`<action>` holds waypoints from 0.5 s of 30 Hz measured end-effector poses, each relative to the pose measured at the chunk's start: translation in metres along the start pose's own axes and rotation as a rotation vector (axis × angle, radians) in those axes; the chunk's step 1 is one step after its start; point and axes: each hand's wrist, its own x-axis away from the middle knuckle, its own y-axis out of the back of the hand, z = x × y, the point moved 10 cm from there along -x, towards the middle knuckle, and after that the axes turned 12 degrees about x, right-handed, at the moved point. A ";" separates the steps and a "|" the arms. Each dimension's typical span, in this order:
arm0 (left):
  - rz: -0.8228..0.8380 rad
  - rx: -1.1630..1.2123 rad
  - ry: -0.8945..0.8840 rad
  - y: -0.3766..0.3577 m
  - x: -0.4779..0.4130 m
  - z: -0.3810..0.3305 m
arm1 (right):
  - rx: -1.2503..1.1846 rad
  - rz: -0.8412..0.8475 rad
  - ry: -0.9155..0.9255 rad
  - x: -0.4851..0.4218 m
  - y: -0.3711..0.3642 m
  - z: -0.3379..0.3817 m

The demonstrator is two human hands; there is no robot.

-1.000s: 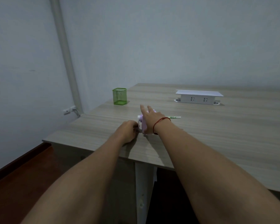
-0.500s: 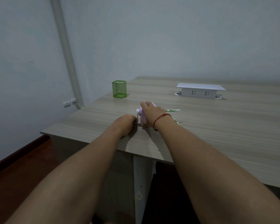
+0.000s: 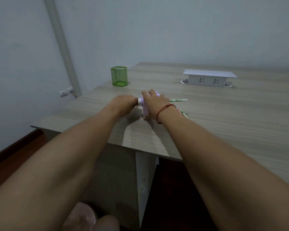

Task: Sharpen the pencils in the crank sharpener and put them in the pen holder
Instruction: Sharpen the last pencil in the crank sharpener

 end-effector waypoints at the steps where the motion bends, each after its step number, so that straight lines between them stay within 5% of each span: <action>1: -0.041 -0.004 0.002 0.007 -0.005 0.002 | 0.002 -0.007 -0.003 0.000 0.000 0.000; 15: -0.301 0.125 -0.116 0.051 0.038 -0.024 | 0.030 0.088 -0.038 -0.007 0.001 0.003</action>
